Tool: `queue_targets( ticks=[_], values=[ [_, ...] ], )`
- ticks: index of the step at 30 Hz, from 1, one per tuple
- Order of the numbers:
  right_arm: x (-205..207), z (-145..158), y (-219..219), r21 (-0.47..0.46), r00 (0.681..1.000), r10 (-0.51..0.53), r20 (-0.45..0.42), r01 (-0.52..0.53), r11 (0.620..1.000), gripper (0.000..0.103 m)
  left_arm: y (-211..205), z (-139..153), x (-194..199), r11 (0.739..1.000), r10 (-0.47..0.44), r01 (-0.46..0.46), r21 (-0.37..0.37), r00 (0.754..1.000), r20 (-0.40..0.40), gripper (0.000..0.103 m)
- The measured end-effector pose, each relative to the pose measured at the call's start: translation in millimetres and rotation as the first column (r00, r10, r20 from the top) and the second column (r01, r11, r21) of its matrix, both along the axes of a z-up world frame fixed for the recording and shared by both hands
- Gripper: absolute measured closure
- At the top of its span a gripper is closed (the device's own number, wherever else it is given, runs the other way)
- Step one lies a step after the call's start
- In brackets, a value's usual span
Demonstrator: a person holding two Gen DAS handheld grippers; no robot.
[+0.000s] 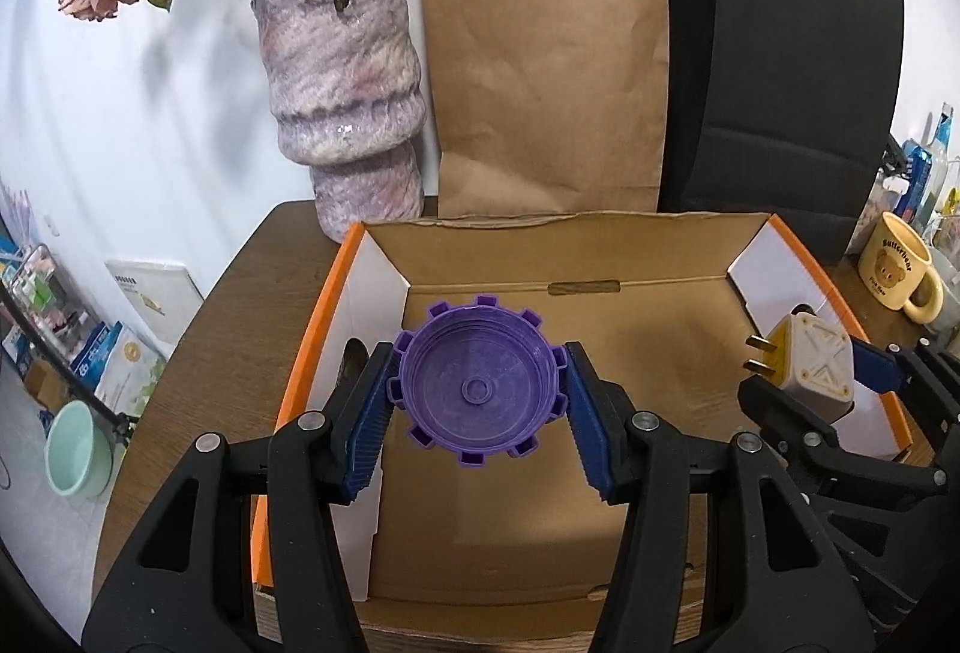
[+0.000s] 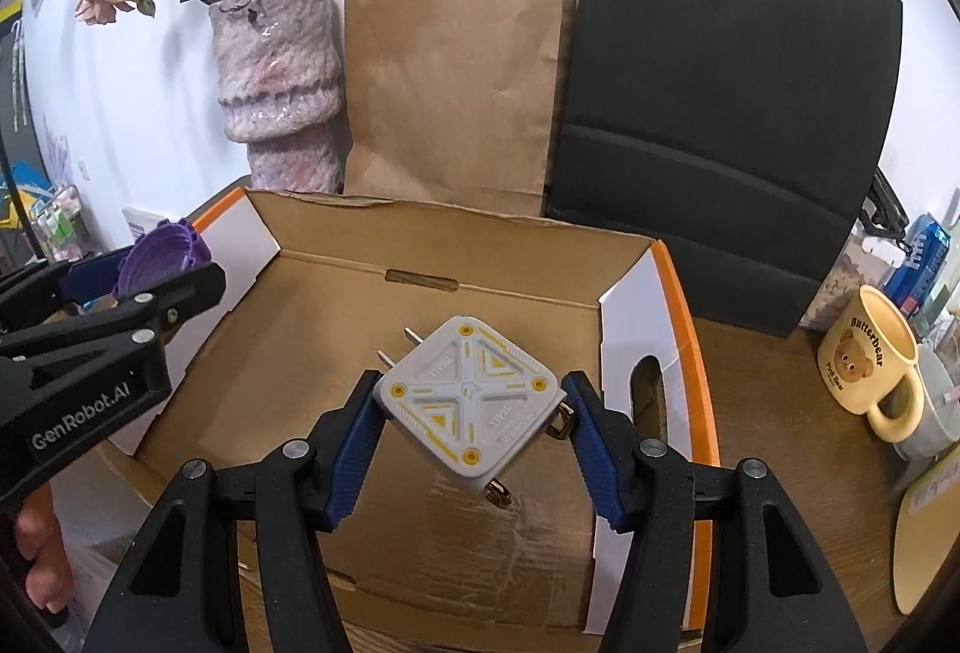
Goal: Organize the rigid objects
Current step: 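Carry the purple lid and beige adapter with both tools over the red box, then open both tools to drop the lid and adapter into the box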
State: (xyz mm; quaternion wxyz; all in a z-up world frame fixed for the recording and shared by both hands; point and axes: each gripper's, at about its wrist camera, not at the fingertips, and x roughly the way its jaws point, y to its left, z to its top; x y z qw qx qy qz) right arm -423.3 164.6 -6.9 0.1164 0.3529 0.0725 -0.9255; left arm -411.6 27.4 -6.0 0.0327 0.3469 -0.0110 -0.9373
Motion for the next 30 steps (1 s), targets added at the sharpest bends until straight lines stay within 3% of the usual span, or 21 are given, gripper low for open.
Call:
queue_targets(
  ticks=[9,10,12,13,15,30],
  values=[
    [-2,-4,0,0.0,1.0,-0.002,0.013,0.002,1.0,0.038,0,-2,-1,1.0,0.005,-0.005,-0.01,1.0,0.003,0.05],
    [-2,-4,0,-0.001,1.0,-0.003,0.015,0.003,1.0,0.038,0,-1,-1,1.0,0.004,-0.004,-0.01,1.0,0.003,0.046],
    [-3,-5,1,-0.01,1.0,-0.005,0.024,0.005,1.0,0.037,-2,0,1,1.0,0.009,-0.009,0.0,1.0,-0.006,0.016],
    [-2,-4,2,-0.017,1.0,-0.007,0.023,0.007,1.0,0.029,-4,1,1,1.0,0.014,-0.014,0.005,1.0,-0.012,0.0],
    [-1,-2,3,-0.023,1.0,-0.008,0.017,0.009,1.0,0.013,-7,3,2,0.999,0.021,-0.02,0.025,0.999,-0.027,0.0],
    [2,2,4,-0.033,1.0,-0.004,0.0,0.004,0.999,0.013,-10,5,4,0.999,0.043,-0.042,0.028,0.999,-0.032,0.0]
  ],
)
